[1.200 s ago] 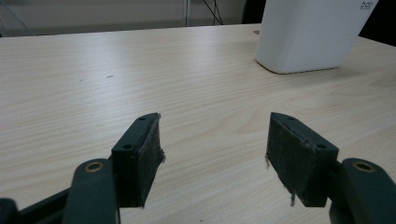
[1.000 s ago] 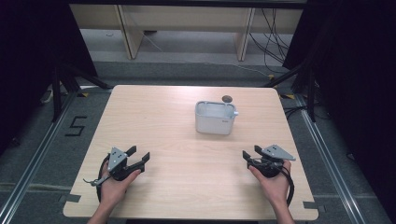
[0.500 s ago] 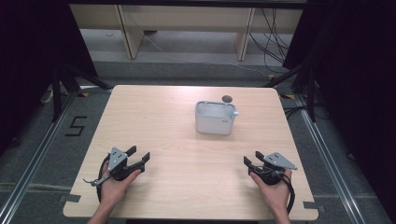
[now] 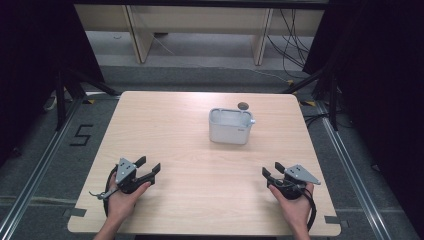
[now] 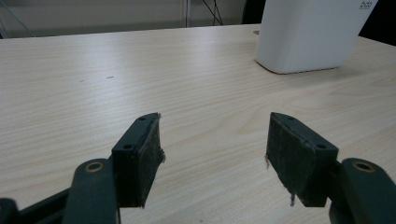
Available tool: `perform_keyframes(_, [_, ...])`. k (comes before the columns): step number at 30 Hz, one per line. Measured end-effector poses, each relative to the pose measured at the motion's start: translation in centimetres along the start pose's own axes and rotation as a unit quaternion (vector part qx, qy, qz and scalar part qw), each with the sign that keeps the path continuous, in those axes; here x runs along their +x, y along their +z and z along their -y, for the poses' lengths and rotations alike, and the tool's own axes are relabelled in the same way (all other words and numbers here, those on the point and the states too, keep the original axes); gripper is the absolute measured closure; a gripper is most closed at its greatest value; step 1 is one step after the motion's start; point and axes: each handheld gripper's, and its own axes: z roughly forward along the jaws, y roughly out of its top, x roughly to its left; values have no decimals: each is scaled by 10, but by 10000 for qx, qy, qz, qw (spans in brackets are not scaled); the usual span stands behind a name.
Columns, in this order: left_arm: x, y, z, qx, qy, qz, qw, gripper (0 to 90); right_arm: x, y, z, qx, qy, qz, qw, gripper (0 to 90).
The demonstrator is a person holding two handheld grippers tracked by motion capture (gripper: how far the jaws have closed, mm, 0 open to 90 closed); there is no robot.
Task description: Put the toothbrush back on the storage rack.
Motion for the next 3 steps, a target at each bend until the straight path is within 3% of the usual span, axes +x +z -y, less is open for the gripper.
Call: perform_keyframes(3, [0,0,0,3,1,-3,10000,347,-2,2,0,-77,-128,-11,9999,434])
